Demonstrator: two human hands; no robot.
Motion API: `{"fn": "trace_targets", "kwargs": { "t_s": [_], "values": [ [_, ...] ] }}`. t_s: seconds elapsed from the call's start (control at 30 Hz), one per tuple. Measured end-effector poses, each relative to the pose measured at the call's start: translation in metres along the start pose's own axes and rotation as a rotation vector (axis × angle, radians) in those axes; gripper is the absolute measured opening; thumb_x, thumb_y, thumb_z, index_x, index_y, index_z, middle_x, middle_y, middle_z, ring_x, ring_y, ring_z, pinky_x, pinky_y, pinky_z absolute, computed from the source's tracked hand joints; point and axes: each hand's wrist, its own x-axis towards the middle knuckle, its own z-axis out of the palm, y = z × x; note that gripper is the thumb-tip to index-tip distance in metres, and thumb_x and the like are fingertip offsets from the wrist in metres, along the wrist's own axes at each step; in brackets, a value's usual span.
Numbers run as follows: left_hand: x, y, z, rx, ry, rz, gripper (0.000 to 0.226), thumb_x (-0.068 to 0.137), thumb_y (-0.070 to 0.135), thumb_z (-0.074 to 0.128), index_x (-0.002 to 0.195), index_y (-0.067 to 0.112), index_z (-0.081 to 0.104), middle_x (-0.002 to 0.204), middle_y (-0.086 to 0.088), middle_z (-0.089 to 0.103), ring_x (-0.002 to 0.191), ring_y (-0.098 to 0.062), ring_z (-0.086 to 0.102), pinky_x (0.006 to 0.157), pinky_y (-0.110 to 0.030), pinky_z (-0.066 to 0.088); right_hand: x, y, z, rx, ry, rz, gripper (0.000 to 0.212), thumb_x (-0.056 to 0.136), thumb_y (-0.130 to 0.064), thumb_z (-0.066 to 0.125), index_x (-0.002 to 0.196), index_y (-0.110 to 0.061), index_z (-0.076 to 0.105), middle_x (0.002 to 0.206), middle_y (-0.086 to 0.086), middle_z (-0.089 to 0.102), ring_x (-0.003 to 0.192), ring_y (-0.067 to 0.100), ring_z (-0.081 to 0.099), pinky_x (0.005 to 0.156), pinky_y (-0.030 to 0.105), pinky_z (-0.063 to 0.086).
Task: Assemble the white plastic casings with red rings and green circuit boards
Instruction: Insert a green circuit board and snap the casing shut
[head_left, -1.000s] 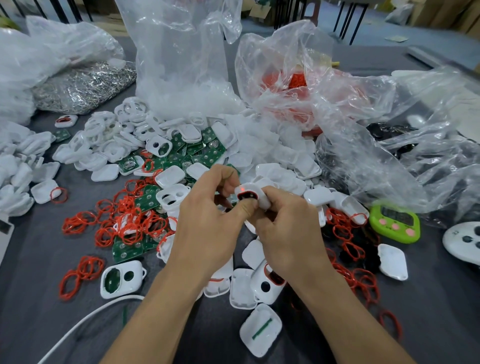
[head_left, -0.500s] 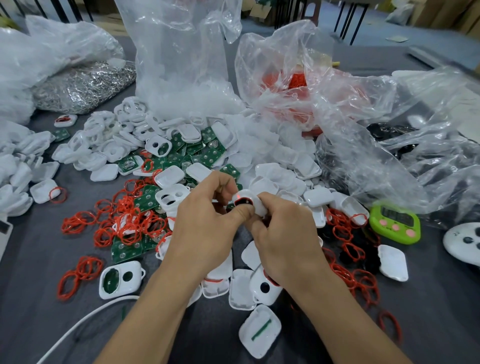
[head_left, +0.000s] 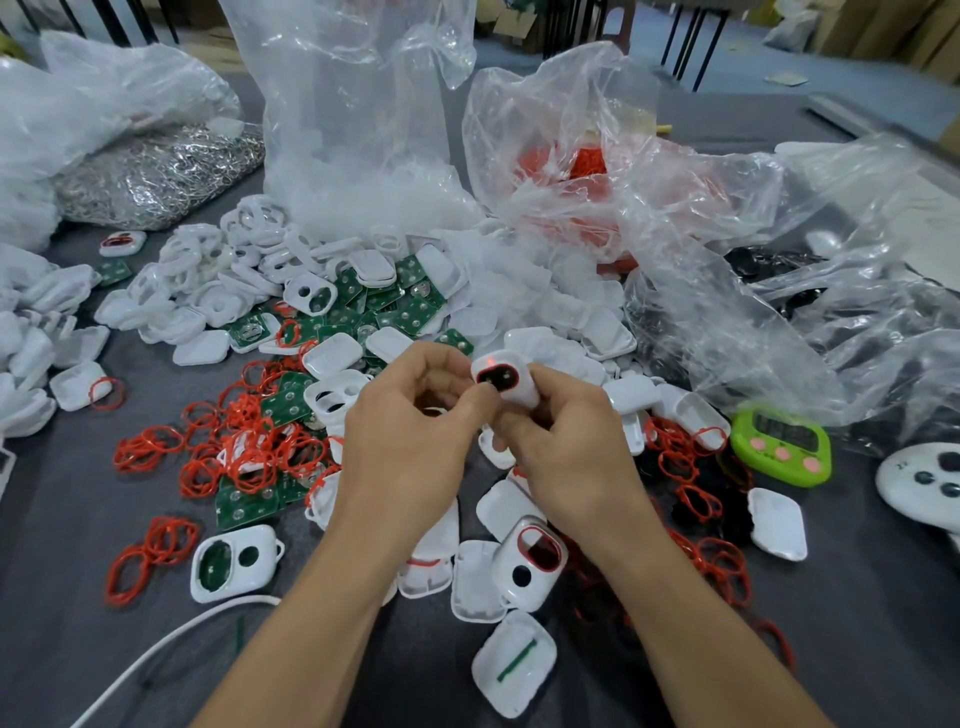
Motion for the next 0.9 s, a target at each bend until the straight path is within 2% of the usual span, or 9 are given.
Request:
{"fn": "trace_targets", "kwargs": {
  "t_s": [0.07,0.13,0.23,0.33,0.43,0.6,0.77,0.83,0.9],
  "values": [
    [-0.001,0.000,0.002,-0.027,0.007,0.008,0.014,0.073,0.028,0.076,0.085,0.032,0.069,0.075,0.005,0.072,0.072,-0.013,0.065,0.069,-0.037,0.055,0.001,0.000,-0.002,-0.023,-0.013,0.009,0.009,0.088,-0.009,0.071,0.089,-0.018,0.073,0.071,-0.006,0.069,0.066,0.014,0.059,0.063,0.034,0.048],
    [-0.002,0.000,0.002,0.019,0.010,0.057,0.016,0.072,0.026,0.076,0.083,0.032,0.067,0.075,0.009,0.070,0.069,-0.010,0.062,0.065,-0.030,0.049,0.000,0.002,-0.005,-0.178,0.018,-0.026,0.005,0.087,-0.019,0.077,0.089,-0.016,0.075,0.072,-0.001,0.069,0.070,0.019,0.061,0.066,0.036,0.050],
    [-0.003,0.001,0.003,0.138,0.003,0.148,0.015,0.071,0.029,0.074,0.081,0.034,0.064,0.077,0.015,0.067,0.063,-0.006,0.051,0.060,-0.019,0.041,-0.001,0.004,-0.008,-0.293,0.052,-0.072,0.022,0.089,-0.028,0.077,0.076,-0.012,0.069,0.063,0.006,0.060,0.066,0.026,0.052,0.059,0.038,0.043],
    [-0.006,0.003,0.002,0.184,0.032,0.212,0.018,0.071,0.029,0.076,0.082,0.034,0.063,0.079,0.017,0.066,0.072,-0.009,0.056,0.066,-0.018,0.042,-0.003,0.003,-0.007,-0.331,0.075,-0.134,0.013,0.091,-0.027,0.071,0.081,-0.019,0.070,0.063,-0.001,0.061,0.063,0.023,0.054,0.059,0.038,0.045],
    [-0.009,0.006,0.003,0.201,0.065,0.245,0.019,0.071,0.031,0.077,0.082,0.035,0.061,0.080,0.020,0.065,0.076,-0.006,0.057,0.068,-0.015,0.041,-0.005,0.002,-0.006,-0.378,0.103,-0.187,0.015,0.089,-0.034,0.062,0.083,-0.022,0.069,0.063,-0.003,0.061,0.063,0.021,0.053,0.060,0.035,0.044],
    [-0.011,0.005,0.003,0.199,0.094,0.256,0.021,0.072,0.026,0.078,0.083,0.034,0.062,0.080,0.021,0.065,0.078,-0.002,0.059,0.069,-0.010,0.040,-0.006,0.002,-0.005,-0.390,0.112,-0.203,0.012,0.090,-0.031,0.064,0.086,-0.022,0.070,0.061,-0.006,0.057,0.065,0.020,0.050,0.059,0.029,0.041],
    [-0.011,0.004,0.004,0.160,0.088,0.196,0.023,0.073,0.020,0.082,0.085,0.032,0.066,0.081,0.017,0.068,0.080,-0.007,0.064,0.073,-0.019,0.047,-0.005,0.002,-0.005,-0.386,0.075,-0.163,0.030,0.092,-0.024,0.072,0.069,-0.025,0.053,0.055,-0.009,0.046,0.059,0.014,0.043,0.055,0.024,0.038],
    [-0.011,0.003,0.003,0.166,0.067,0.184,0.028,0.075,0.012,0.085,0.085,0.030,0.066,0.080,0.018,0.067,0.079,-0.007,0.063,0.074,-0.023,0.049,-0.005,0.000,-0.005,-0.378,0.056,-0.154,0.027,0.092,-0.023,0.072,0.070,-0.023,0.056,0.056,-0.009,0.048,0.058,0.014,0.043,0.054,0.025,0.038],
    [-0.011,0.004,0.002,0.157,0.044,0.182,0.025,0.075,0.015,0.084,0.085,0.029,0.066,0.079,0.017,0.066,0.078,-0.008,0.062,0.074,-0.024,0.050,-0.005,-0.001,-0.006,-0.369,0.033,-0.137,0.026,0.092,-0.023,0.072,0.071,-0.019,0.058,0.056,-0.008,0.049,0.057,0.014,0.042,0.053,0.026,0.038]
  ]
}}
